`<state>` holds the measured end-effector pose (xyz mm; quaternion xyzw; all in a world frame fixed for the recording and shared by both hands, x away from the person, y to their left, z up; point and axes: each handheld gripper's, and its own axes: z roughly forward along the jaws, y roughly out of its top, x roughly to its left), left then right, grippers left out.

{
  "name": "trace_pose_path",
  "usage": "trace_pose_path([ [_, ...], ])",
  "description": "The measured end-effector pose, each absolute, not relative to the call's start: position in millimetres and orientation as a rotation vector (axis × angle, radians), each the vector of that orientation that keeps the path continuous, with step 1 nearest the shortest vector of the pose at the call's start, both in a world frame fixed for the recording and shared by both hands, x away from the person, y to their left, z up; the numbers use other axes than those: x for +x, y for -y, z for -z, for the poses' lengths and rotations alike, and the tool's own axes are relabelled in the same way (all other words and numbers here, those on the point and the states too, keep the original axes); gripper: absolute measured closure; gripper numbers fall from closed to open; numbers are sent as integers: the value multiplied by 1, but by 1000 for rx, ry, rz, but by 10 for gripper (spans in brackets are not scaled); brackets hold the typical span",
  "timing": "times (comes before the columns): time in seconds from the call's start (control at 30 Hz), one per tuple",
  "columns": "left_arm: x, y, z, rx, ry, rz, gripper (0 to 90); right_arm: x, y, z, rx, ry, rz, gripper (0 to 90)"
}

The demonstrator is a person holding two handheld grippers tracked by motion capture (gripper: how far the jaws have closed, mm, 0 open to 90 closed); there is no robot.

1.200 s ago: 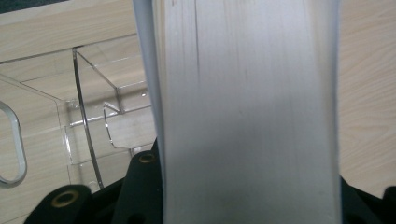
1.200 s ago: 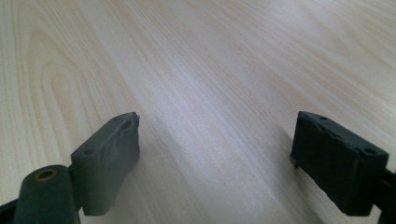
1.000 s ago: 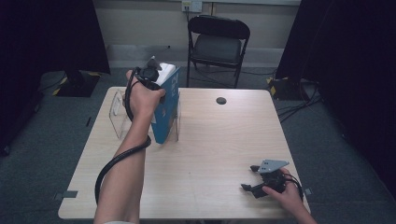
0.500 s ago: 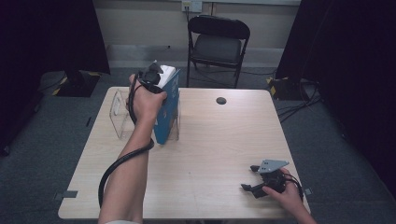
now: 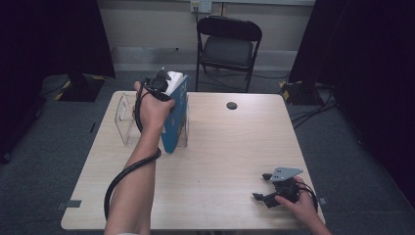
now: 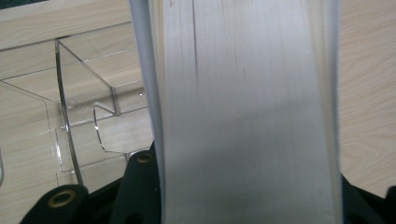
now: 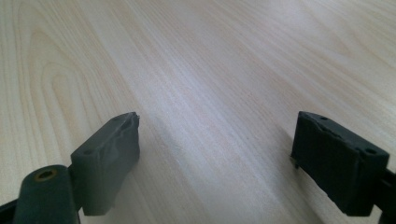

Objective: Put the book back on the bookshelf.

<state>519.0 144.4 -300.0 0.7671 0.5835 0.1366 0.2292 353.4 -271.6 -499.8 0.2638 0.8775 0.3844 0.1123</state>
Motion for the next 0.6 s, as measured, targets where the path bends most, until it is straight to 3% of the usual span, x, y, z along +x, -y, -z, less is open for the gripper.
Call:
trace_pose_path([
  [0.6, 511, -146, 303, 2067, -1541, -396, 464, 353, 272, 500, 776, -2575, -1127, 144],
])
